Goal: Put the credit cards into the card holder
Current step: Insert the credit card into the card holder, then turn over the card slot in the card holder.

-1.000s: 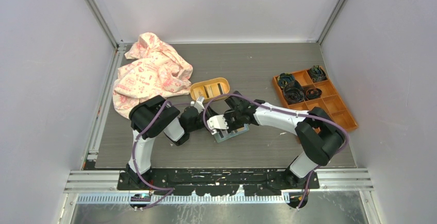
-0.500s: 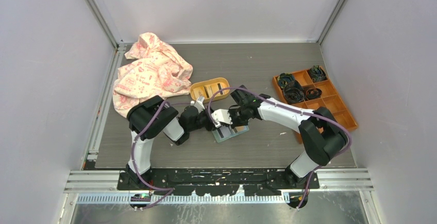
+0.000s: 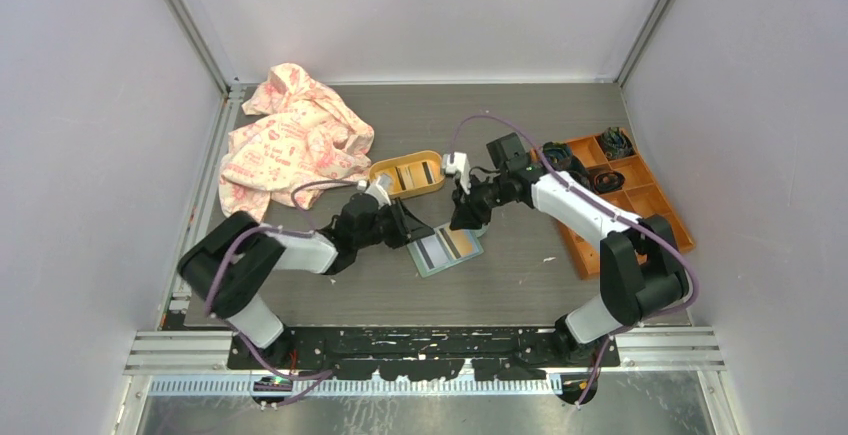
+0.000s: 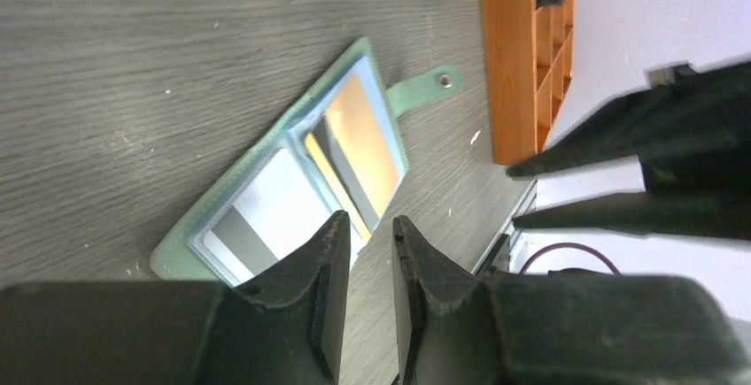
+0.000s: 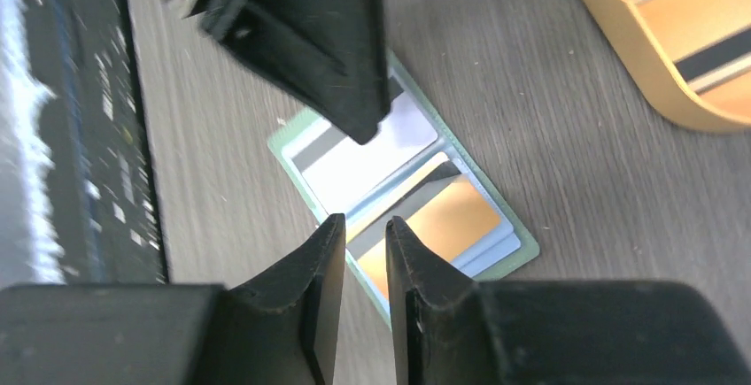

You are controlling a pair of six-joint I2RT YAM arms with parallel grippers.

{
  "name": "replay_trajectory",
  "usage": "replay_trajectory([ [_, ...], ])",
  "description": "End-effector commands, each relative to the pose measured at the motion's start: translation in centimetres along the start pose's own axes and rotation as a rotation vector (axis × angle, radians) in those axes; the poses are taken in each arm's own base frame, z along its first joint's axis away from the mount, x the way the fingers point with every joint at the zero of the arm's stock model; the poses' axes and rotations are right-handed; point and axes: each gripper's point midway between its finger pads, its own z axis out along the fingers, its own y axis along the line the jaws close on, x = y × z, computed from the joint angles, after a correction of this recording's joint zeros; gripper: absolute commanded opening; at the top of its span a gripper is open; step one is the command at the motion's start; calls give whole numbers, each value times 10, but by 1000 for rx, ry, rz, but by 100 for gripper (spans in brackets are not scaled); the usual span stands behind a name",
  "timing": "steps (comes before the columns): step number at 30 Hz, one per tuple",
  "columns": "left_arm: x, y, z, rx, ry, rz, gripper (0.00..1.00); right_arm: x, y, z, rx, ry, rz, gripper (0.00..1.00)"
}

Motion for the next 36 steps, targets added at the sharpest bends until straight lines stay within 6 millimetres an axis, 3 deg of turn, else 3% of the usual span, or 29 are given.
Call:
replay_trajectory([
  [1, -20, -8, -29, -67, -62, 217, 25, -47, -5, -13, -54, -172, 388, 31],
  [6, -46, -31, -77, -96, -176, 420, 28, -18, 2, -8, -76, -98, 598, 40],
  [11, -64, -28, -119, -106, -356, 495, 72, 5, -8, -1, -57, -45, 726, 43],
  [13, -62, -31, -128, -43, -405, 470, 82, 12, -13, 3, -48, -12, 757, 44],
  [21, -23, -20, -125, 114, -322, 303, 76, 45, -34, 15, 35, 127, 838, 45],
  [28, -13, -18, -114, 133, -262, 257, 72, 60, -42, 16, 92, 187, 850, 46],
  [36, -6, -12, -101, 132, -218, 225, 67, 67, -39, 22, 55, 221, 884, 46],
])
